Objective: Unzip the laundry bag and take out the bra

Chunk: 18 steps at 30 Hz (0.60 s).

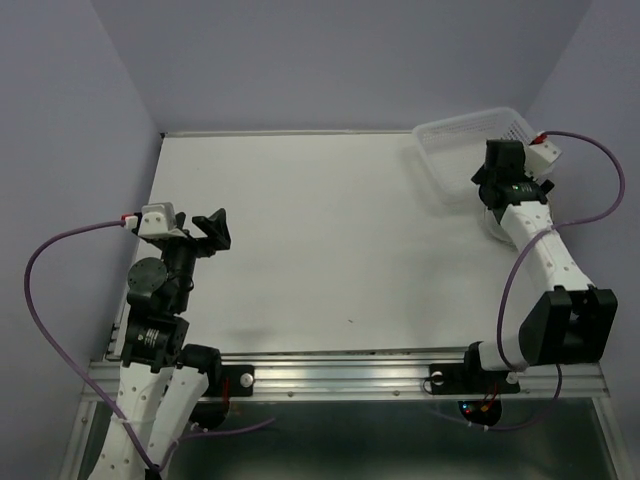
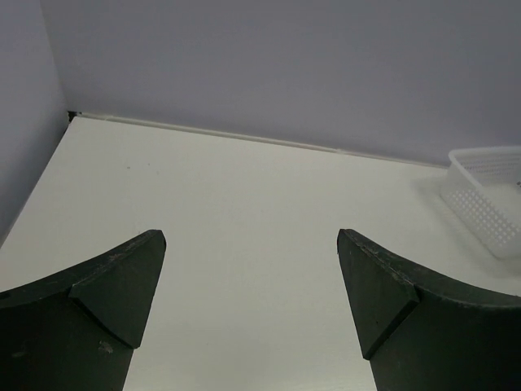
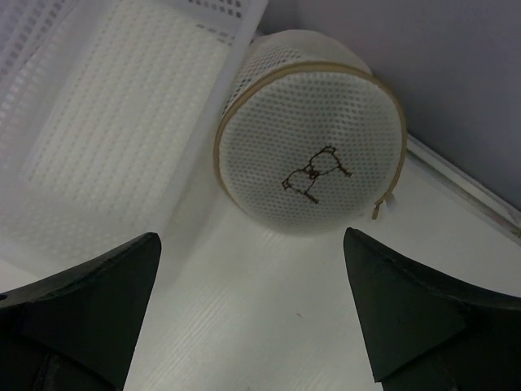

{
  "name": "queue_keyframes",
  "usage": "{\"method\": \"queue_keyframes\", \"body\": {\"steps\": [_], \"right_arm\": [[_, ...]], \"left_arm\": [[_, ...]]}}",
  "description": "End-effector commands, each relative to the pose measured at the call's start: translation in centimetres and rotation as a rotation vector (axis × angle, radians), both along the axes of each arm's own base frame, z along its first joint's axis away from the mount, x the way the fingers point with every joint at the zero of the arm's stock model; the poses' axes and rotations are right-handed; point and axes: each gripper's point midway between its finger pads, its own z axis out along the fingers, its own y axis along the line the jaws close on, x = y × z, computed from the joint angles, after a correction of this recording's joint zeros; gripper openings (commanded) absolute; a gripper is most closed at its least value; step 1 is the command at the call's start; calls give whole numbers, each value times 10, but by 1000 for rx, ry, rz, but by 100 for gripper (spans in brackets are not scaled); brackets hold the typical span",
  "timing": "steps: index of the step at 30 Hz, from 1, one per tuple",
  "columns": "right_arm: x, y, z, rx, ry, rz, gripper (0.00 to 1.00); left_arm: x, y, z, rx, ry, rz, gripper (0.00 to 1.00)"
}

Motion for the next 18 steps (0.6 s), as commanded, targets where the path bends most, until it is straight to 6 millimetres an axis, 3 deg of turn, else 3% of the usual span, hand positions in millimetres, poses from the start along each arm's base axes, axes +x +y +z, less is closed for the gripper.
{"method": "queue_keyframes", "body": {"steps": [1, 4, 11, 15, 18], "right_arm": [[9, -61, 21, -4, -105, -233, 100], [22, -87, 12, 11, -97, -268, 100], [38, -116, -19, 2, -18, -310, 100], [31, -139, -30, -52, 15, -357, 100], [28, -142, -44, -44, 40, -357, 100]], "left_arm": [[-7, 0, 27, -19, -107, -6, 99], [-10, -2, 29, -19, -119, -17, 99], [-14, 0, 30, -21, -133, -12, 99], [-14, -3, 29, -18, -130, -25, 99], [-14, -5, 29, -17, -129, -37, 99]]}}
